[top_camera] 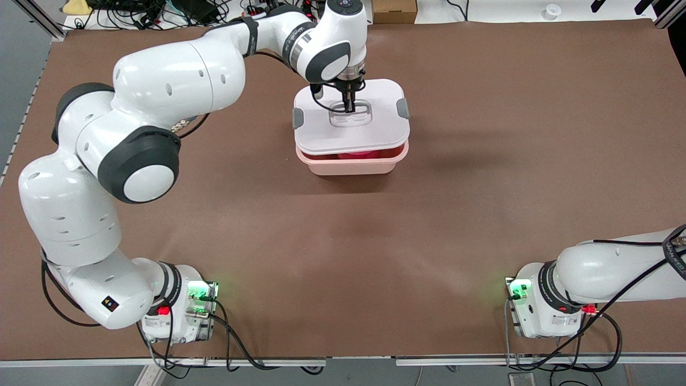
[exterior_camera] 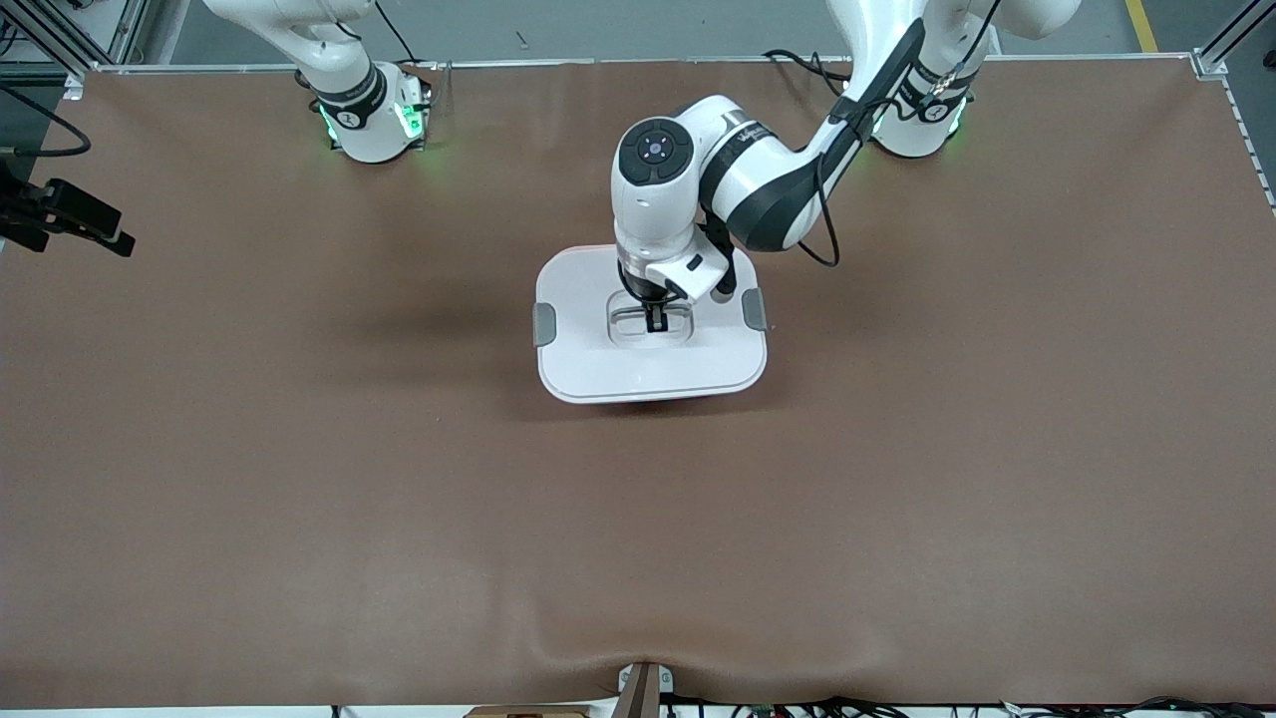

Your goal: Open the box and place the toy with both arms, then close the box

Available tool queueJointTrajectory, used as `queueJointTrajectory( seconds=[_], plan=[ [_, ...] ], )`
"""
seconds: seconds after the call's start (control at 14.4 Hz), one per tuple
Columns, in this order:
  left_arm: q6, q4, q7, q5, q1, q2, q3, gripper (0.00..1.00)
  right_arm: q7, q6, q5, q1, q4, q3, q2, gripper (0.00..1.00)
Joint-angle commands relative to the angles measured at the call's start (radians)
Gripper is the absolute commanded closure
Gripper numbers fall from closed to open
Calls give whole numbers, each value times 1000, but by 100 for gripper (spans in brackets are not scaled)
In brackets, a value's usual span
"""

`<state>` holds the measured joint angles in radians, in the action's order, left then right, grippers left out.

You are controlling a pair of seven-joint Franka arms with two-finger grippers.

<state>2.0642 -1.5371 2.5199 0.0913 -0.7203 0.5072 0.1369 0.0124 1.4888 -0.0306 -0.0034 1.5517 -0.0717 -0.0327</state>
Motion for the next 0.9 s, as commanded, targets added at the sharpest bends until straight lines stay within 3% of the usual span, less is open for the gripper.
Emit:
queueJointTrajectory(
  seconds=[0.0, 0.83],
  plan=[
    [19, -32, 42, 37, -8, -32, -2, 100, 15, 8, 20, 5, -18, -2, 7, 0],
    [44, -63, 53, 41, -28, -30, -2, 100, 17, 2, 18, 2, -12, -2, 11, 0]
  ],
)
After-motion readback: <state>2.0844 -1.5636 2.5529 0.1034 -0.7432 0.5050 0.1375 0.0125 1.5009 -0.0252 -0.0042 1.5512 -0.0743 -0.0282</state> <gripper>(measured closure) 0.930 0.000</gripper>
